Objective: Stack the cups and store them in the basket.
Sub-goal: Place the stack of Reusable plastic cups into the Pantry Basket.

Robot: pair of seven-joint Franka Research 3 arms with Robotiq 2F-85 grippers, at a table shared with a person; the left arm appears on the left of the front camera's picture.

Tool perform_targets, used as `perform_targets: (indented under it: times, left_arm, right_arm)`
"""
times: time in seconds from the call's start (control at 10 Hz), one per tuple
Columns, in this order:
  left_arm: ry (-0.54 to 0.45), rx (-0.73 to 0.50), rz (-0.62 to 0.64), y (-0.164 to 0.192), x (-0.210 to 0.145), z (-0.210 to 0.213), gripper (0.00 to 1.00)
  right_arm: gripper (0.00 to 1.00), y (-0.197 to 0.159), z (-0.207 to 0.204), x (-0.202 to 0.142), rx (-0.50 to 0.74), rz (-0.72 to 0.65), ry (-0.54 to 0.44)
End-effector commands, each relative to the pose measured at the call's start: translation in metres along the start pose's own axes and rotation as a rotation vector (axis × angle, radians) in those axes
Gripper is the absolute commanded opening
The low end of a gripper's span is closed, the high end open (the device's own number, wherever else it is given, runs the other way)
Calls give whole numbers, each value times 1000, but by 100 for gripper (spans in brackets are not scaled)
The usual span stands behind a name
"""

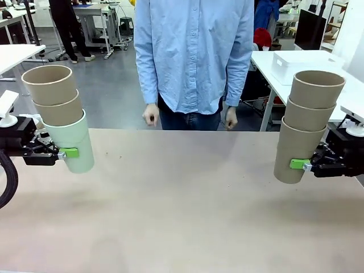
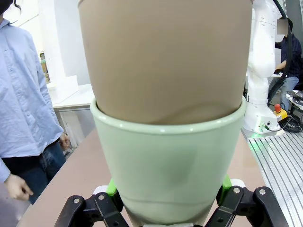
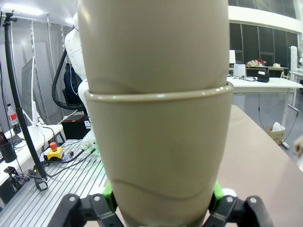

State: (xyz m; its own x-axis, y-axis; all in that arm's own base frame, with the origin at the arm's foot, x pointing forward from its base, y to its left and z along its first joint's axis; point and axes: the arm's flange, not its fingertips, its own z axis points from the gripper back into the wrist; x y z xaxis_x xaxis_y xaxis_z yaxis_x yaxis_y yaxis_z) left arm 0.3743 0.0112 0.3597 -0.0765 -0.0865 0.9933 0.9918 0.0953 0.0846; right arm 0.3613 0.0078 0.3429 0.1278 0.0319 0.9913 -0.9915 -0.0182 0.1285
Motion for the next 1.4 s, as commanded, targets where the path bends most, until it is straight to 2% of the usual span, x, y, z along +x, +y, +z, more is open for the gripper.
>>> perform_targets:
  times: [0.0,1.3]
  left_arm:
    - [-16,8,3,1,5,-2,86]
    - [-16,8,3,1,5,-2,86]
  right_arm:
    - [83,0,-1,5,1,-1,2]
    - [83,0,-1,5,1,-1,2]
